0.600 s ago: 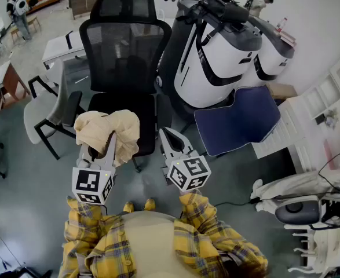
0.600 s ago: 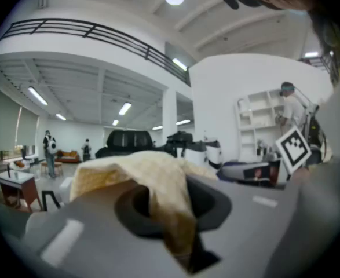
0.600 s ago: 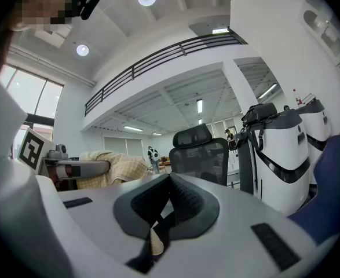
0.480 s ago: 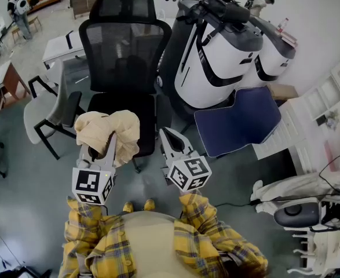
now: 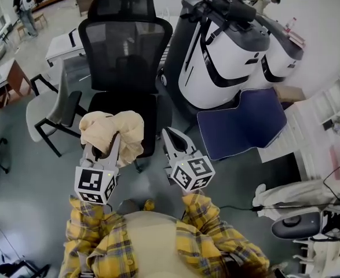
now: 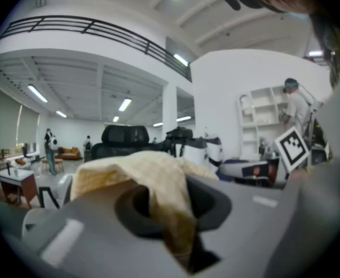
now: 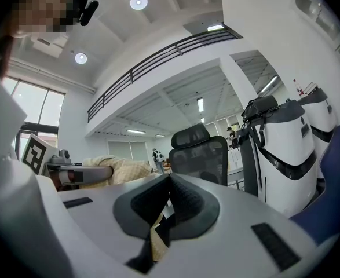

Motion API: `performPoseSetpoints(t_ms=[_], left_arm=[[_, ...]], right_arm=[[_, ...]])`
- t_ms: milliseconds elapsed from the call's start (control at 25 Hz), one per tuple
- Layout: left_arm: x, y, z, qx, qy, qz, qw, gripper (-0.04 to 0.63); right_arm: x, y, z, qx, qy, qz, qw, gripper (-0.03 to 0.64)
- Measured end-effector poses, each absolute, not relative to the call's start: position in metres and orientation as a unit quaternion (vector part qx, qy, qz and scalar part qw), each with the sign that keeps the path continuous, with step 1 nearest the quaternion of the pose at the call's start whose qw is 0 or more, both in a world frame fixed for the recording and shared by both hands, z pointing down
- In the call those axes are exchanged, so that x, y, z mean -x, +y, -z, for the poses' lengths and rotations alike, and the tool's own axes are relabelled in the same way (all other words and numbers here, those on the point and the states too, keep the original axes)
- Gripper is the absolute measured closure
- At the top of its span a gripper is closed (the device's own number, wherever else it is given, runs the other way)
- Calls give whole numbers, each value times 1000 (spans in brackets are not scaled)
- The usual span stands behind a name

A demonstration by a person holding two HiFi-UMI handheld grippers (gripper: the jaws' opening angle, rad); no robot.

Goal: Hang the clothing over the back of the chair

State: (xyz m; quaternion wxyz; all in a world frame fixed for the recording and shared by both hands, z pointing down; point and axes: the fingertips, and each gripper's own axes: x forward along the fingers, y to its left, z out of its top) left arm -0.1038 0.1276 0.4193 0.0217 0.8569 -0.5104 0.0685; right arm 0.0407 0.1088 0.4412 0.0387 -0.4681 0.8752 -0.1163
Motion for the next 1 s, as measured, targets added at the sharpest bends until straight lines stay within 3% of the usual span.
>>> performPoseSetpoints(t_ms=[1000], left_arm=[[130, 21, -407, -883, -466, -54, 31, 526]], right_arm=[[-1, 1, -435, 477, 873, 102, 14, 603]])
